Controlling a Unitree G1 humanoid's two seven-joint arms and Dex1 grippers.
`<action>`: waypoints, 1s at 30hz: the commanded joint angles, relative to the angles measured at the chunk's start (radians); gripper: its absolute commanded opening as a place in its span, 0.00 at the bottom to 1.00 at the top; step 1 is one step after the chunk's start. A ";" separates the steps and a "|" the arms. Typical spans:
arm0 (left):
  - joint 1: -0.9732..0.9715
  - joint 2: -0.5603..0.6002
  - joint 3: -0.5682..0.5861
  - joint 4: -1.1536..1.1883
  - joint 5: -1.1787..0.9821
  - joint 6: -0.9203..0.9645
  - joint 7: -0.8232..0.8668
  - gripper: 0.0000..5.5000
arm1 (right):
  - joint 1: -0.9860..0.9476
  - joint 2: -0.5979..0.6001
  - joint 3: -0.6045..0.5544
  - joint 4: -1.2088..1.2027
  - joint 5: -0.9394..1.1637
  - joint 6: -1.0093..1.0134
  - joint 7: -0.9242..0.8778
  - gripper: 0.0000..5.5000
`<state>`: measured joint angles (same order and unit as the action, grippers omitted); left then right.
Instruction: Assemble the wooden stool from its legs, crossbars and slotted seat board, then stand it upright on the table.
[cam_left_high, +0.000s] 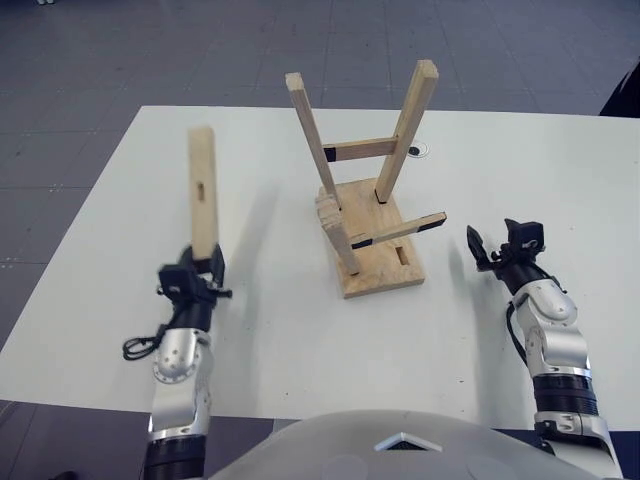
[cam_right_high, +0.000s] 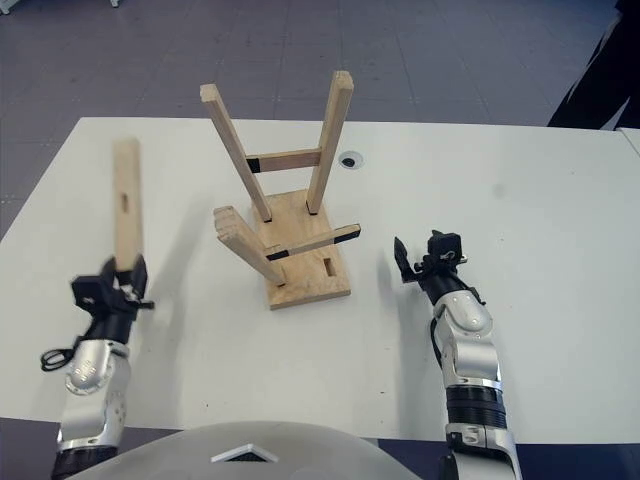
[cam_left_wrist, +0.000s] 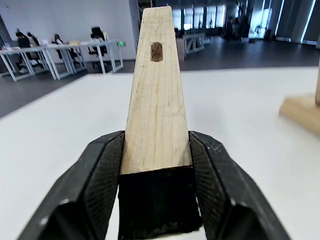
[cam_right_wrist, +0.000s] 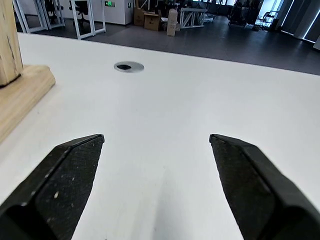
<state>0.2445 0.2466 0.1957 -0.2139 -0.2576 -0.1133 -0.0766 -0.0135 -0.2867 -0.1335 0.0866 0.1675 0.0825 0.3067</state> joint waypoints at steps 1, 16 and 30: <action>-0.177 0.038 0.005 -0.167 -0.062 0.147 0.006 0.37 | -0.039 0.027 0.003 -0.091 0.034 0.061 -0.017 0.71; -0.595 0.241 -0.061 -0.425 -0.501 0.606 -0.295 0.37 | -0.398 -0.009 -0.205 -0.530 1.060 0.730 -0.117 0.71; -0.681 0.326 -0.038 -0.368 -1.434 0.844 -0.135 0.37 | -0.441 -0.170 -0.178 -0.365 1.535 0.886 0.162 0.95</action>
<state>-0.4080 0.5489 0.1710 -0.5951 -1.6709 0.7032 -0.2081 -0.4173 -0.4537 -0.3226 -0.2676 1.6397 0.9716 0.4755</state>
